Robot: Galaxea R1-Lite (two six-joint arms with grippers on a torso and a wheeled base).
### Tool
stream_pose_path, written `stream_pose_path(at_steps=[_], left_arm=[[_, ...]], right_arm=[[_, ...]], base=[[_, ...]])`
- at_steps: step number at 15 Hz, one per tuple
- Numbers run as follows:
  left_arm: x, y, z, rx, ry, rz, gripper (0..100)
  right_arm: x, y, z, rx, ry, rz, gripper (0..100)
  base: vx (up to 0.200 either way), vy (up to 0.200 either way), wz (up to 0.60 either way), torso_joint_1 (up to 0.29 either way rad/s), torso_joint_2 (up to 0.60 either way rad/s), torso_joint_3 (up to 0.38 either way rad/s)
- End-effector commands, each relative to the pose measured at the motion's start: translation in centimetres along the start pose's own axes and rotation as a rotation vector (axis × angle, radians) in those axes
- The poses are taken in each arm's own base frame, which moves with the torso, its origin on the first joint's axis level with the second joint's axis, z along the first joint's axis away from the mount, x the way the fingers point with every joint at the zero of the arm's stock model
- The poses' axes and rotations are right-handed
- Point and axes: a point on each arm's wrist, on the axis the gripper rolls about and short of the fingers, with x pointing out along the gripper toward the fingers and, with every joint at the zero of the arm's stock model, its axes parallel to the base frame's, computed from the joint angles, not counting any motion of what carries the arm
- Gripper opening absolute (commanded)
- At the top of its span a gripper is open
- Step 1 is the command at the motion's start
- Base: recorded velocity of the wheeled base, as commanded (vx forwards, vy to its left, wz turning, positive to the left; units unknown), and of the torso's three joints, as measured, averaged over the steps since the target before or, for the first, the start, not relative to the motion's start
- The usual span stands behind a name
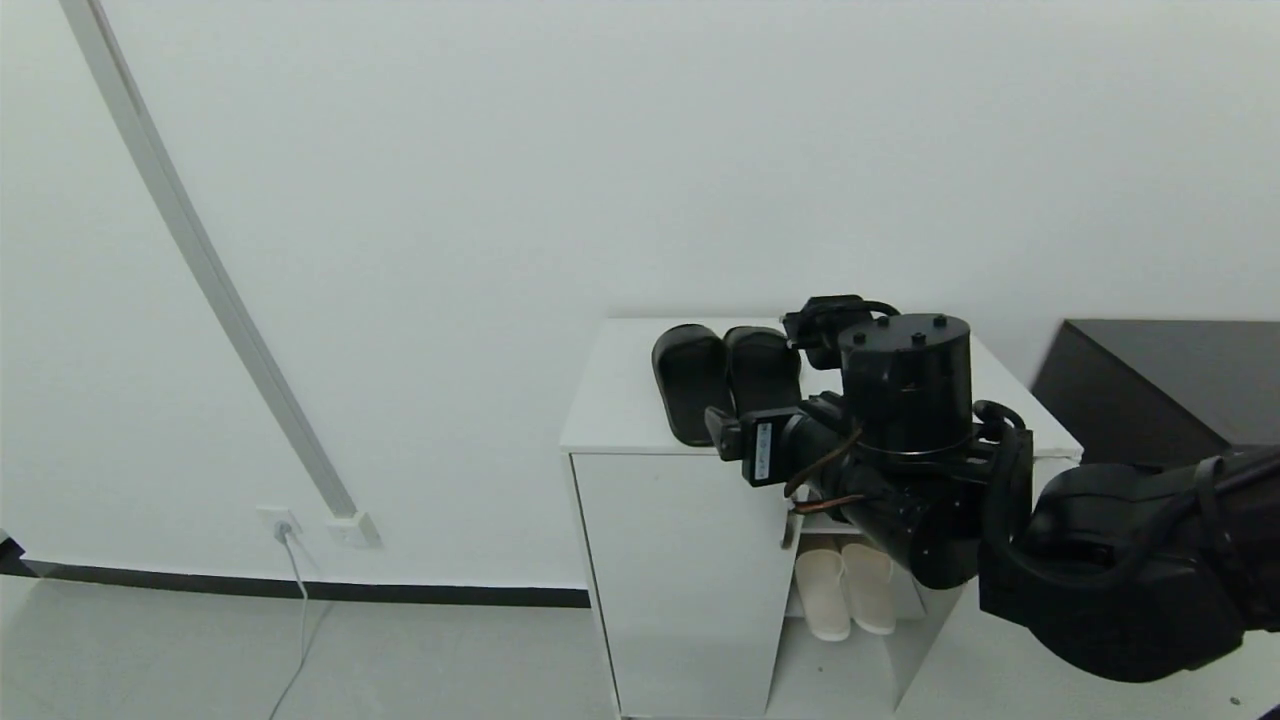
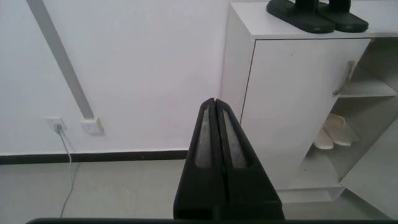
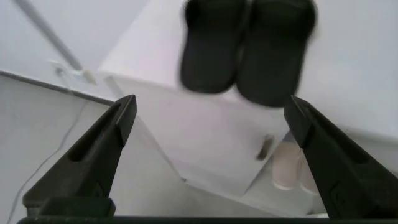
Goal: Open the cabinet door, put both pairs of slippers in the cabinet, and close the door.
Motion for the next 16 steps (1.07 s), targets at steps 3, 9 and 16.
stream_pose_path(at_steps=[3, 9, 16], left_arm=[[0.0, 0.0, 0.0, 0.000, 0.000, 0.000, 0], [0.0, 0.0, 0.0, -0.004, 0.000, 0.002, 0], [0.0, 0.0, 0.0, -0.004, 0.000, 0.002, 0]], right_arm=[[0.8, 0.3, -1.2, -0.009, 0.020, -0.002, 100], [2.4, 0.5, -3.5, 0.000, -0.003, -0.013, 100], [5.7, -0.4, -4.2, -0.015, -0.016, -0.059, 100]], base=[[0.200, 0.000, 0.00, 0.007, 0.00, -0.001], [0.000, 0.000, 0.00, 0.000, 0.00, 0.000], [0.000, 0.000, 0.00, 0.000, 0.00, 0.000]])
